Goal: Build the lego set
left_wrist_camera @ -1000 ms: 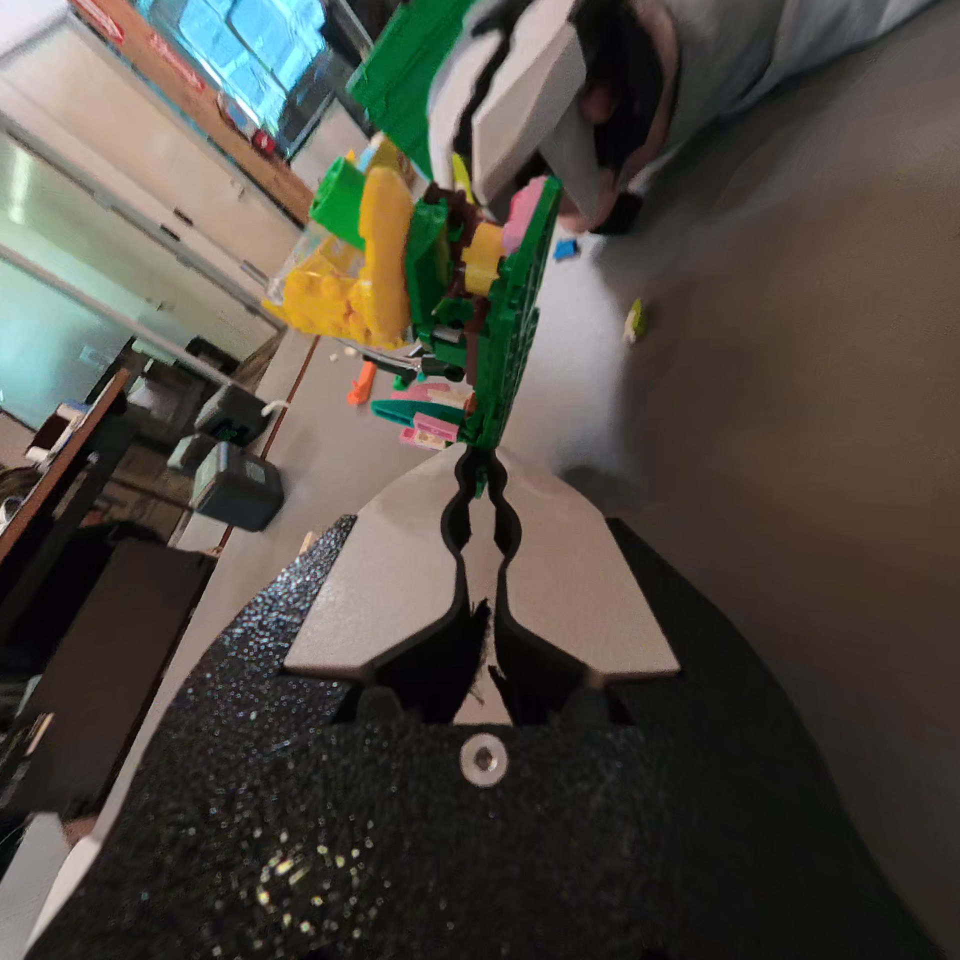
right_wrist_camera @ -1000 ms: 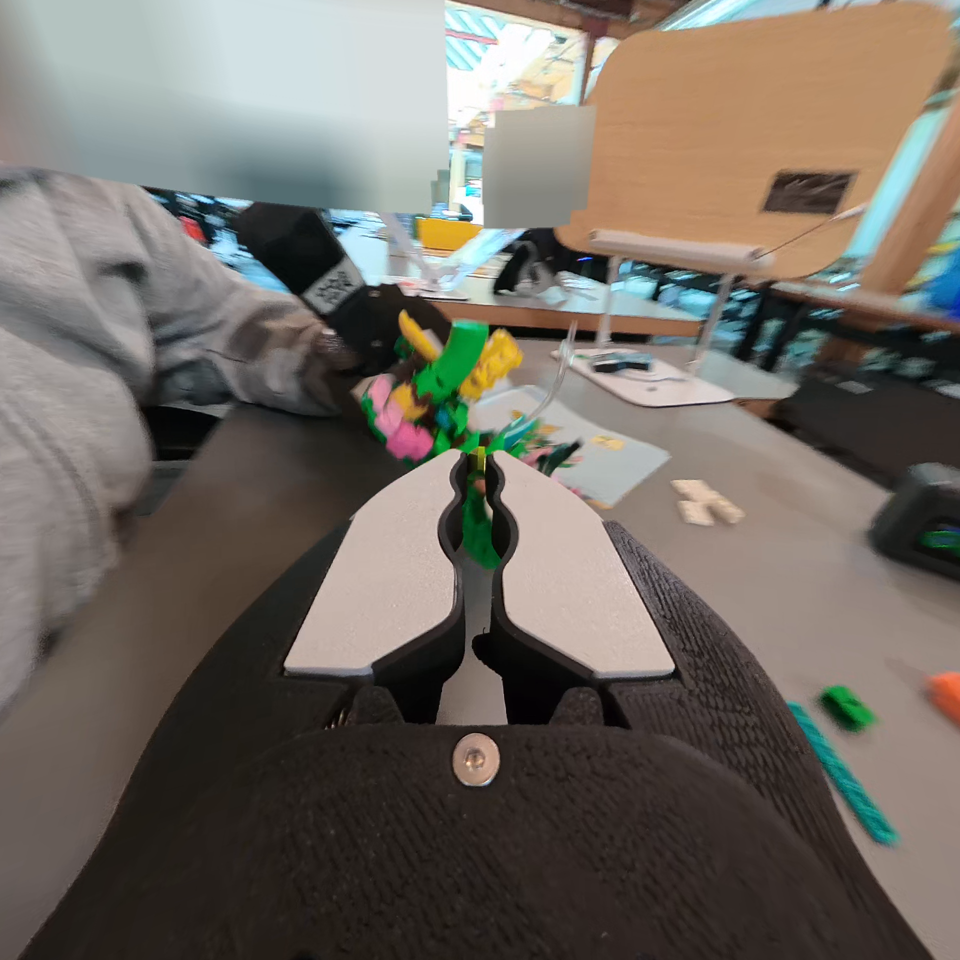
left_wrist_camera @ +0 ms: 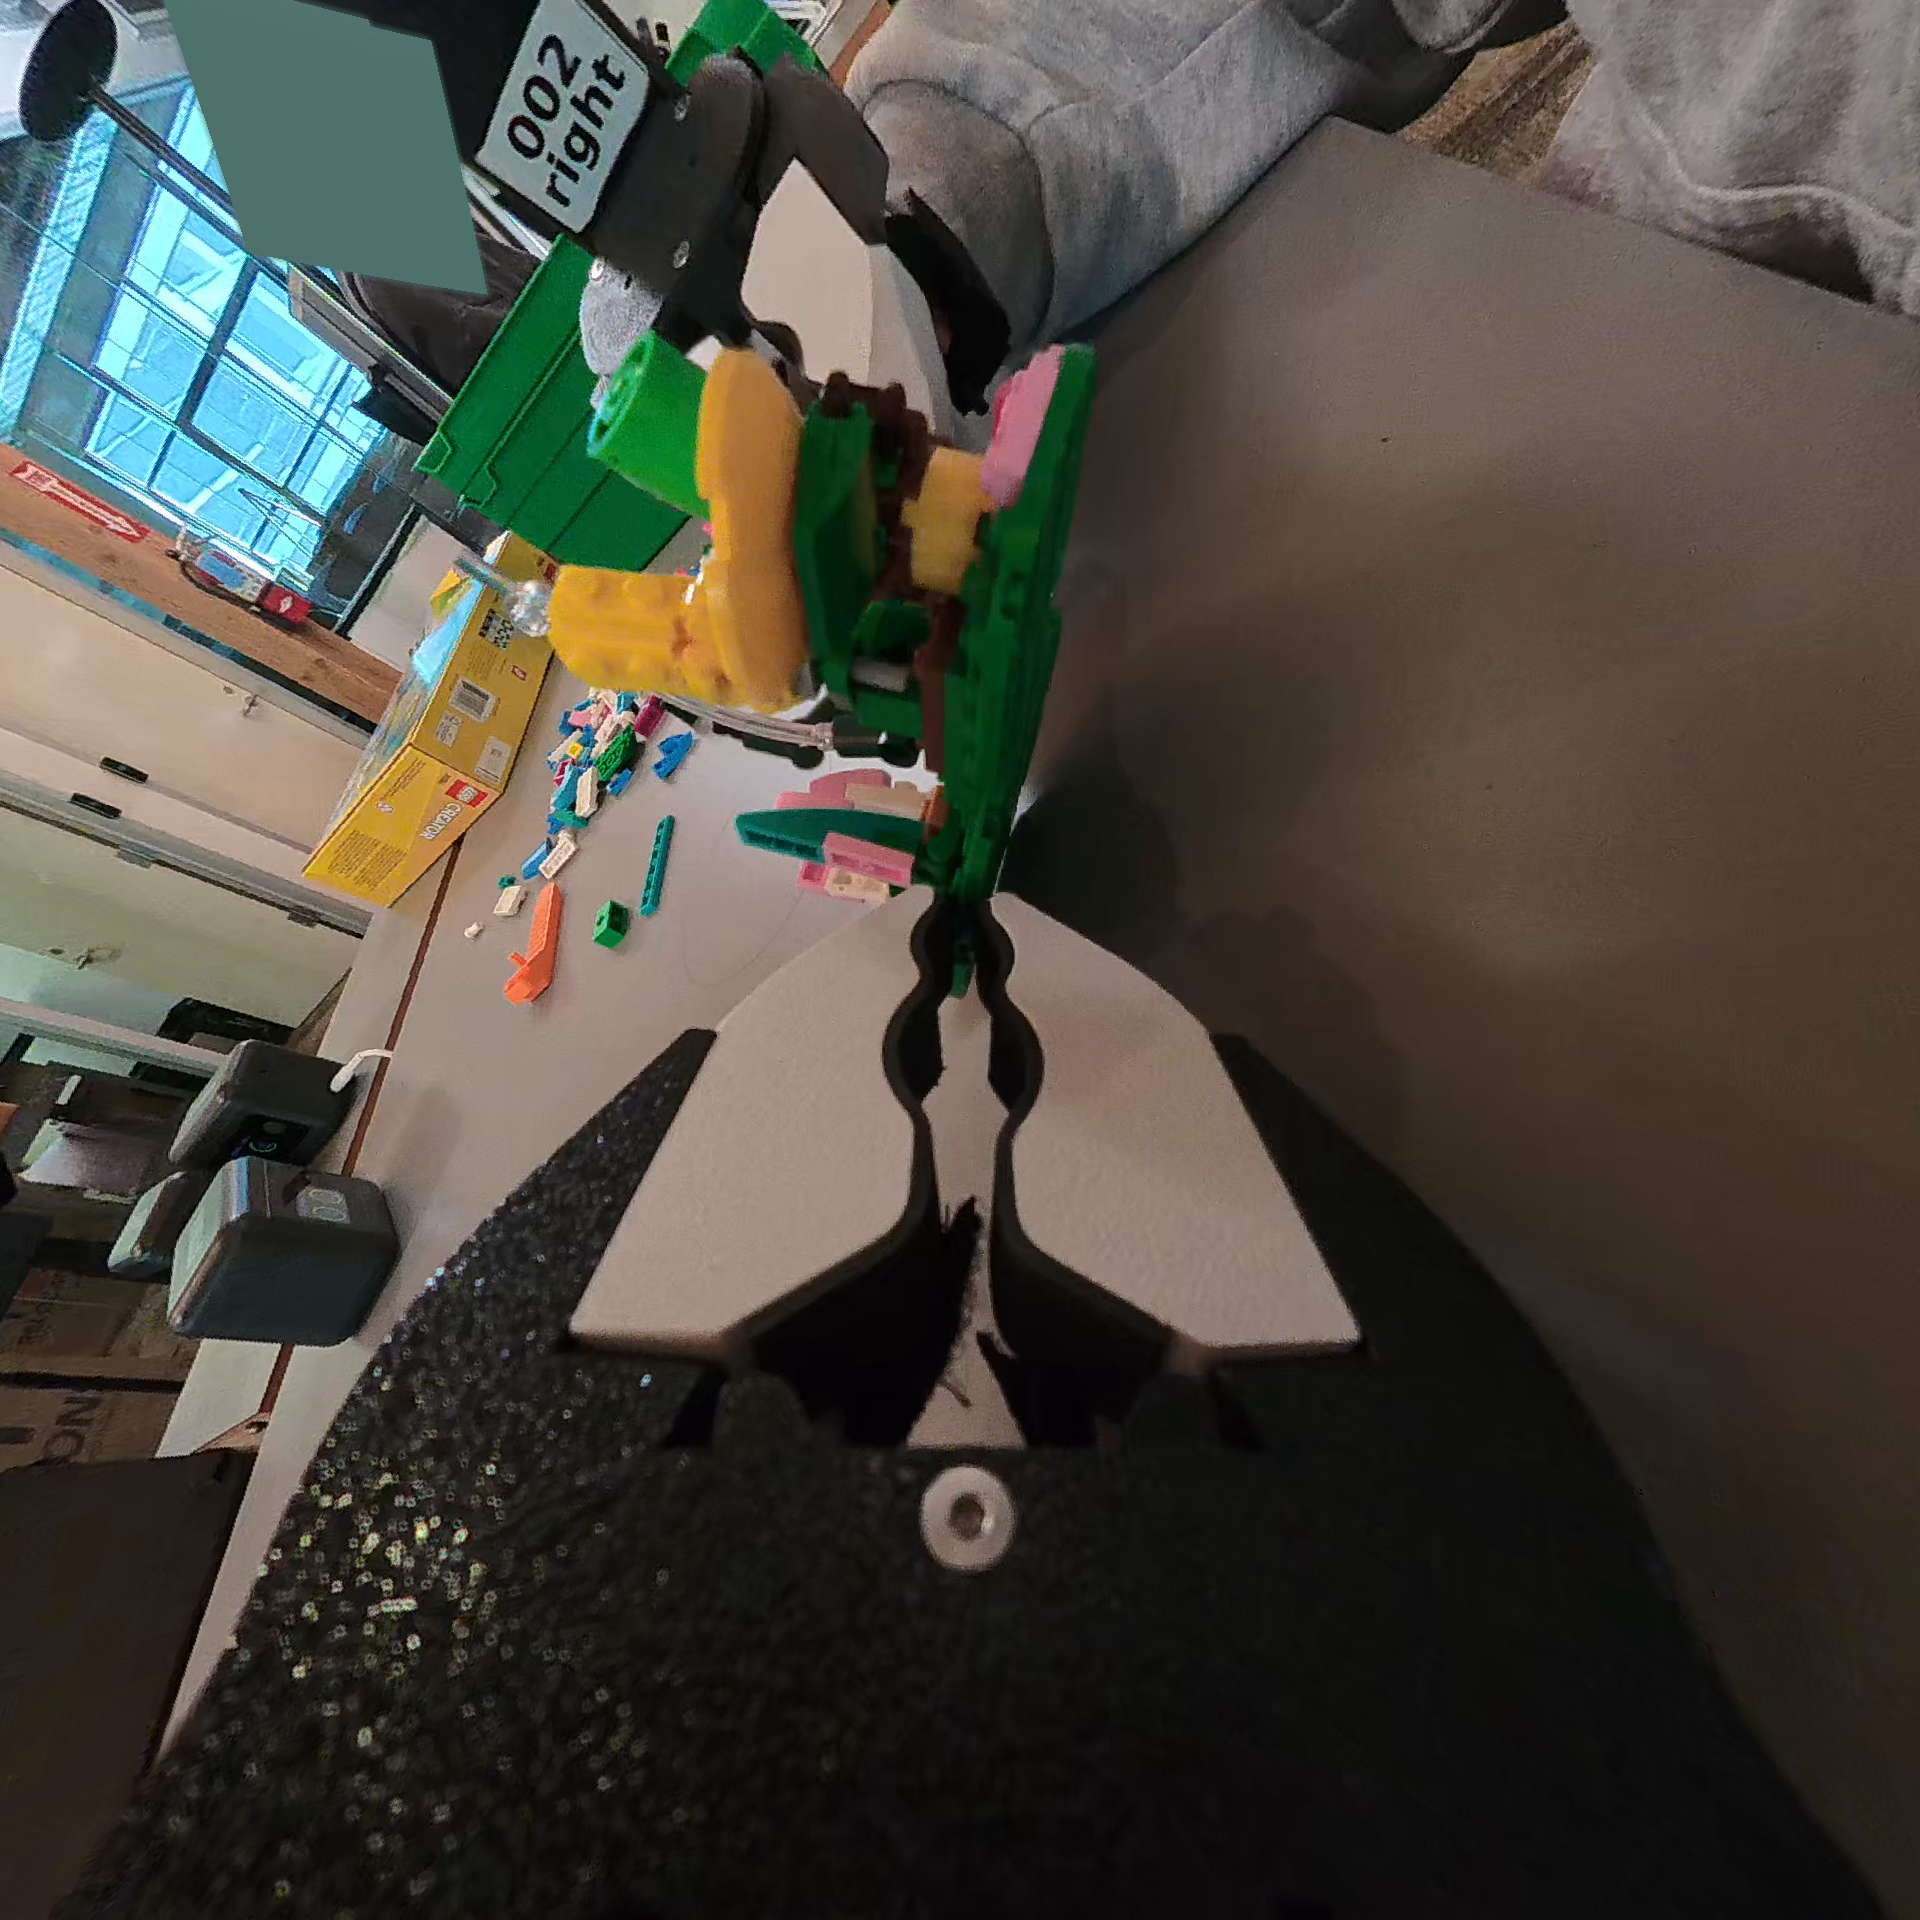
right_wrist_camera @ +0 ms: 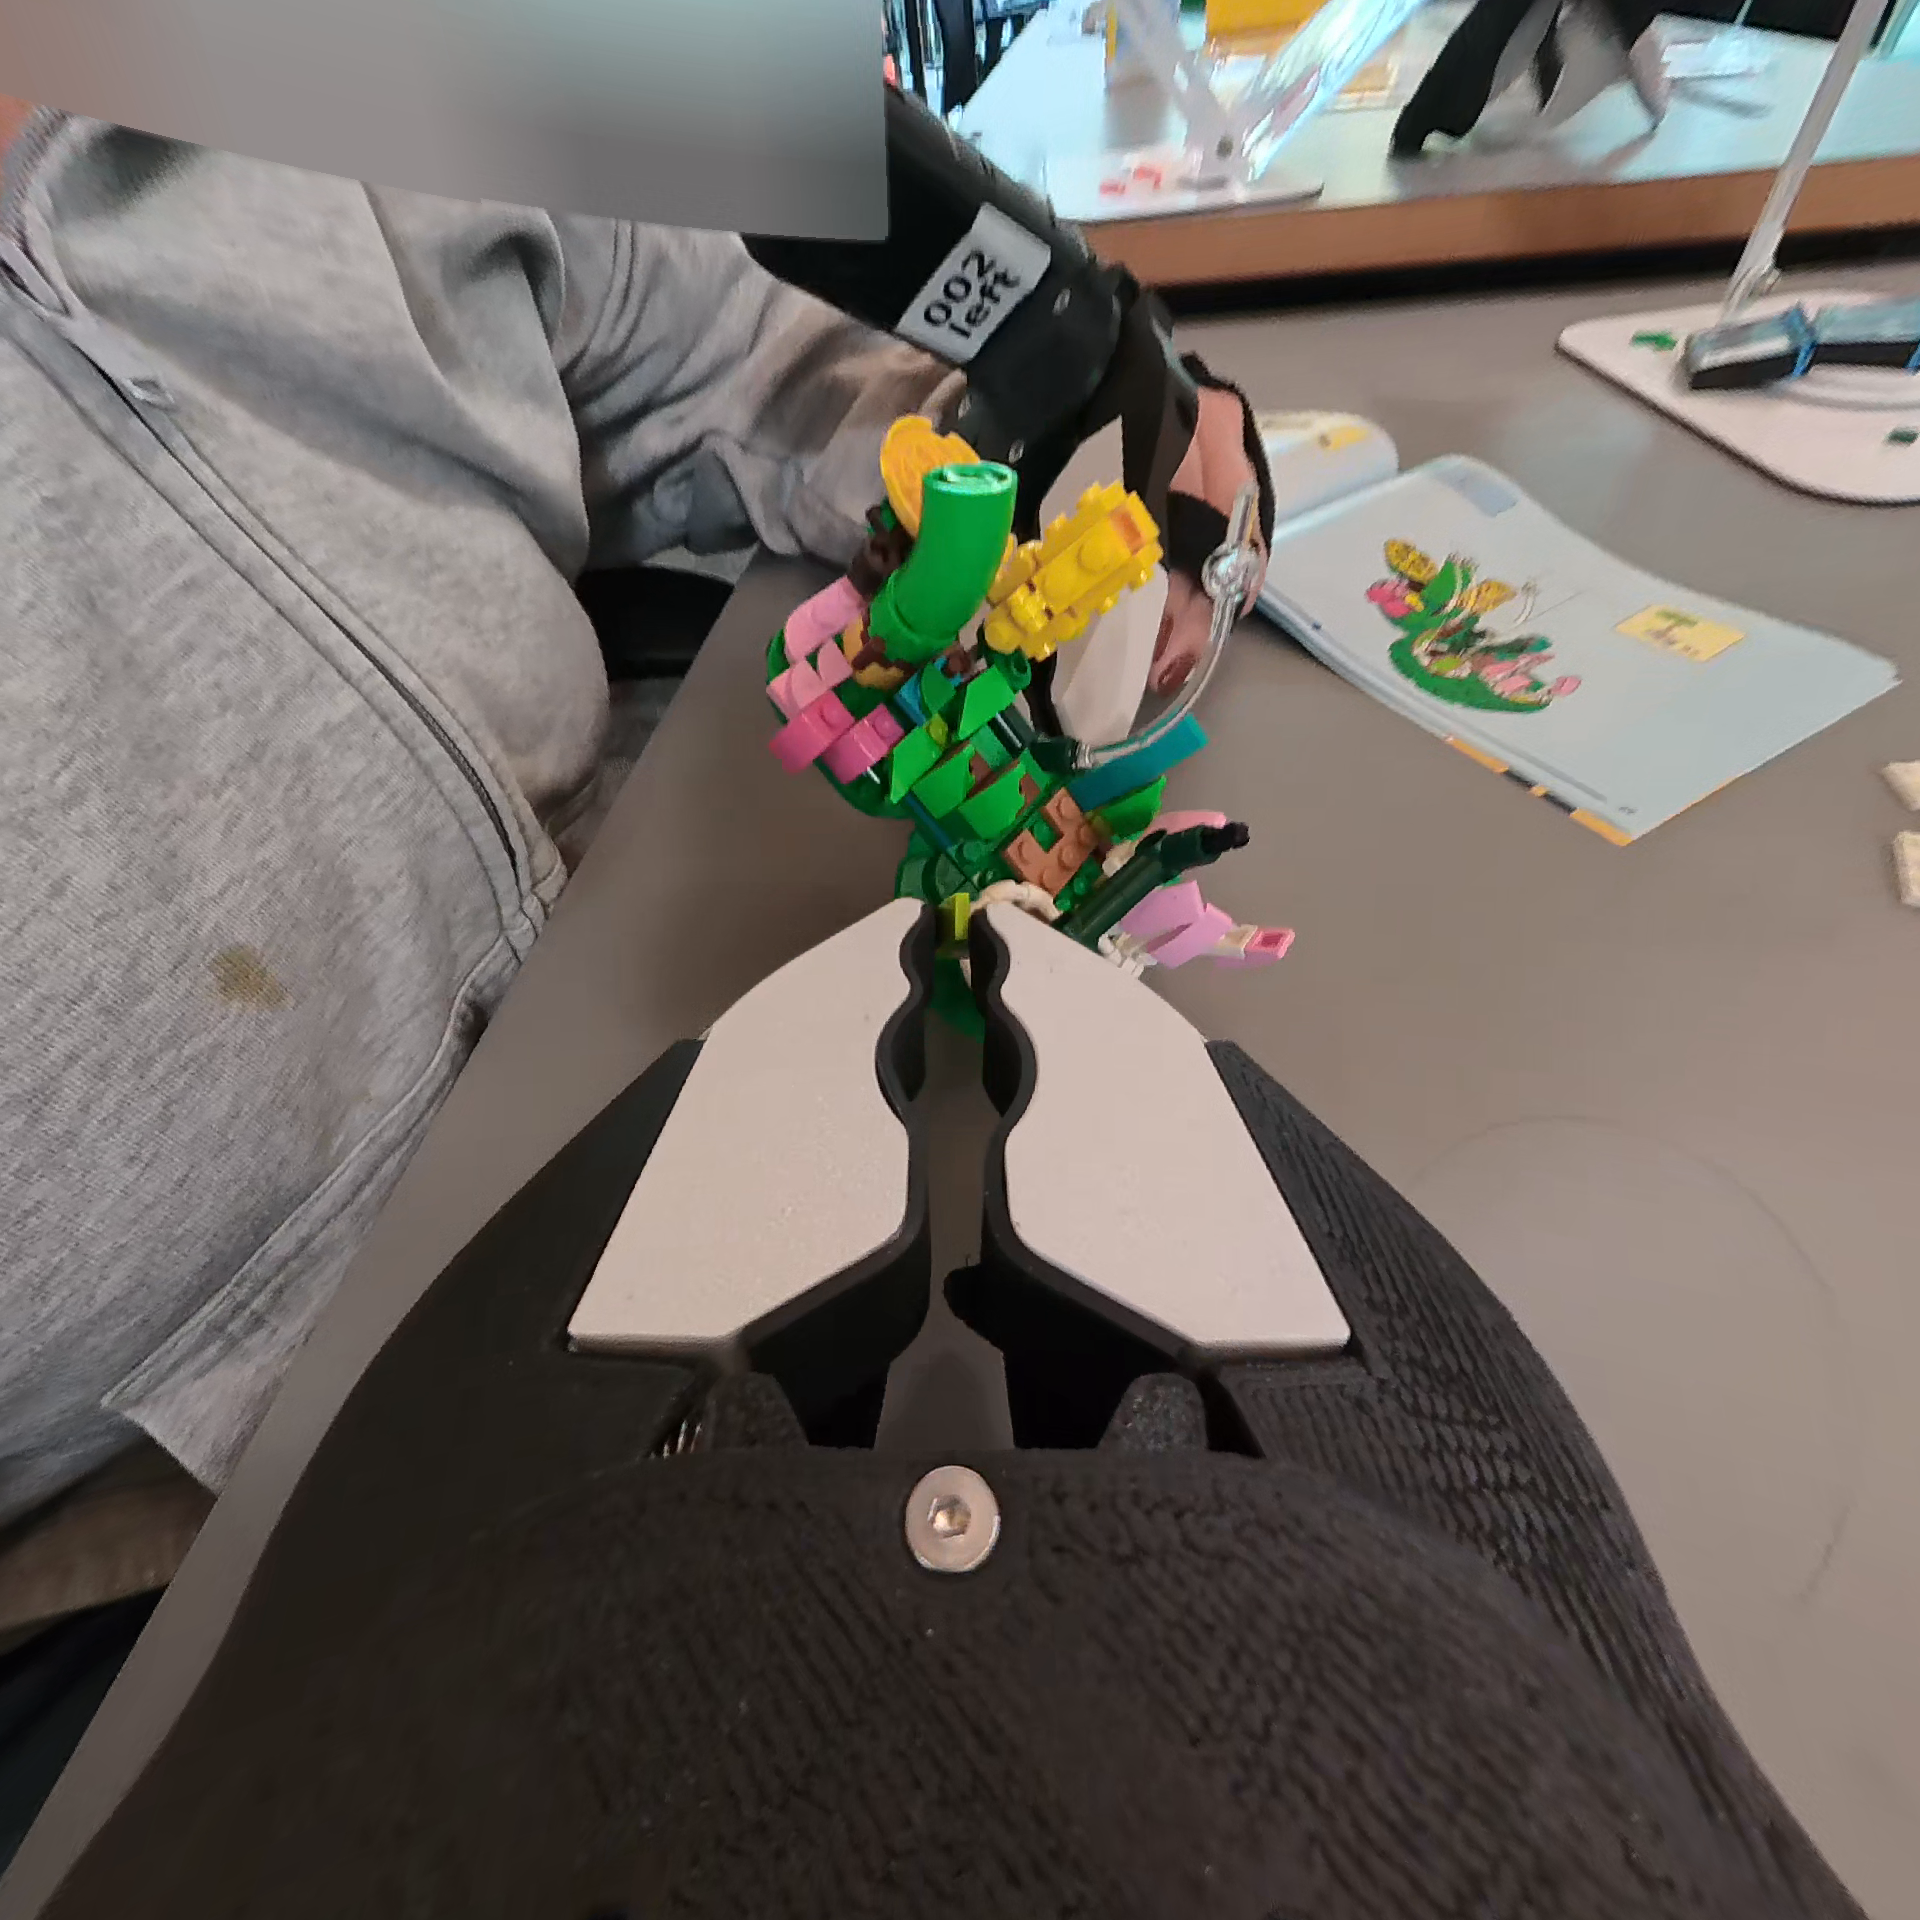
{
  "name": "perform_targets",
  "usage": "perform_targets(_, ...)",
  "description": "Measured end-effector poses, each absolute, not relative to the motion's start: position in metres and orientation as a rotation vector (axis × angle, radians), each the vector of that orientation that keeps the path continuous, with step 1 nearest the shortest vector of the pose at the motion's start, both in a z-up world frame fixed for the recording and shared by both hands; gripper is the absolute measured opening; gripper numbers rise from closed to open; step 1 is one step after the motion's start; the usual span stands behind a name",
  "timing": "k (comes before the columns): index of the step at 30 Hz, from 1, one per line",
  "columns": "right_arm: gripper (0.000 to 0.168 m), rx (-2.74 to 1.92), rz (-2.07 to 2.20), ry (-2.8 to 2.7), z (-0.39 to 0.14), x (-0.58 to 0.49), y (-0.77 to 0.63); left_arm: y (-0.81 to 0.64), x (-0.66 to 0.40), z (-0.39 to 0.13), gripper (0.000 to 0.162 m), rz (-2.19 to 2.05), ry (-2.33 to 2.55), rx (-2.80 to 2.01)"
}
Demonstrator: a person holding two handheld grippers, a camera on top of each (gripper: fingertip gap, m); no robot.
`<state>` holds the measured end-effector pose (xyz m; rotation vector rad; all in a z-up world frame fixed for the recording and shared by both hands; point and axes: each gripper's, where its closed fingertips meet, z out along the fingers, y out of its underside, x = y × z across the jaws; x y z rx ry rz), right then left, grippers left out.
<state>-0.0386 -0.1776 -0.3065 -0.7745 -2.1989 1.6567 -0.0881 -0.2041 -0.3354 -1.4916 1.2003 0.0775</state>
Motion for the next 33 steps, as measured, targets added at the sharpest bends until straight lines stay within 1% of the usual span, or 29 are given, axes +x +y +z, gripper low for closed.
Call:
perform_targets(6, 0.004, -0.795, 1.602, -2.247, -0.3141, -0.0408, -0.1802, -0.2045, -0.0875, -0.3373, 0.004, 0.084, 1.213, -1.489)
perform_targets(33, 0.004, -0.76, 1.523, -2.24, -0.3172, -0.0445, -0.1812, -0.1987, -0.0903, -0.3363, 0.004, 0.041, 1.114, -1.603)
